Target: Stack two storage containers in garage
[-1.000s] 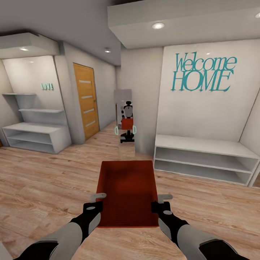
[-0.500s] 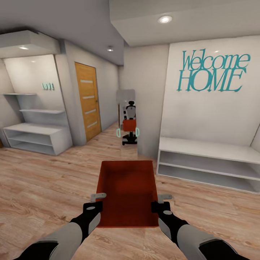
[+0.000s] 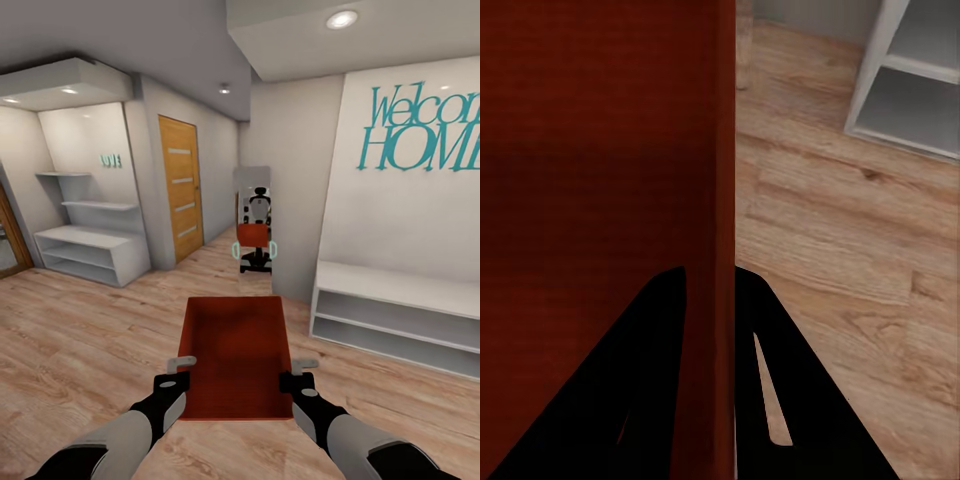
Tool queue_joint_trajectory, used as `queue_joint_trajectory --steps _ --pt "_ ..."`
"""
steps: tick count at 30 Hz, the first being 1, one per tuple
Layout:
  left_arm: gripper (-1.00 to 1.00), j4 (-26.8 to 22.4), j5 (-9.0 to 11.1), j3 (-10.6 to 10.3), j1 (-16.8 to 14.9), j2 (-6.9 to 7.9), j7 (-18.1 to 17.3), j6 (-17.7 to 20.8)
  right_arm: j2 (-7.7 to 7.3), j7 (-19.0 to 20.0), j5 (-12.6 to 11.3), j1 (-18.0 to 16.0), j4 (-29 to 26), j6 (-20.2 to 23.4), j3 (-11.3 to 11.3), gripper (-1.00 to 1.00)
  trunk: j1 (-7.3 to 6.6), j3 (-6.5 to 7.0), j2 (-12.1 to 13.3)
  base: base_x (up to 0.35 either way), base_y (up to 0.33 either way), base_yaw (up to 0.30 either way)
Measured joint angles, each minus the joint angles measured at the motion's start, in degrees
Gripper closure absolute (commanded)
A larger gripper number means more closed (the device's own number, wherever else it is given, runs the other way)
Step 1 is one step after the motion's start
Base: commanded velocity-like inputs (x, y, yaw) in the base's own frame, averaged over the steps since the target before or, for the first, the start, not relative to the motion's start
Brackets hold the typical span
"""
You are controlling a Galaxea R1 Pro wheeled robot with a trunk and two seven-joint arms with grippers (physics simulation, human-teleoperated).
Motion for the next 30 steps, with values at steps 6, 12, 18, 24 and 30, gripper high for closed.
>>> queue_joint_trajectory --steps 6,12,18,24,30 --pt "1.0 0.0 0.0 0.0 0.0 0.01 0.0 0.0 0.01 0.0 0.0 0.0 0.0 0.0 0.0 1.0 0.0 0.01 0.0 0.323 0.0 0.003" --pt "1.0 0.0 0.0 0.0 0.0 -0.03 0.0 0.0 -0.03 0.0 0.0 0.0 0.0 0.0 0.0 1.0 0.0 0.01 0.0 0.323 0.0 0.0" --pt "1.0 0.0 0.0 -0.1 0.0 -0.01 0.0 0.0 -0.01 0.0 0.0 0.0 0.0 -0.1 0.0 1.0 0.0 0.01 0.0 0.323 0.0 0.0" --pt "1.0 -0.1 0.0 0.0 0.0 -0.05 0.1 0.0 -0.04 0.1 0.0 0.0 0.0 -0.1 -0.1 1.0 0.0 0.01 0.0 0.323 0.0 0.138" --pt "1.0 -0.1 0.0 0.0 0.0 -0.04 0.1 0.0 -0.04 0.1 0.0 0.0 0.0 -0.1 -0.1 1.0 0.0 0.01 0.0 0.323 0.0 0.264"
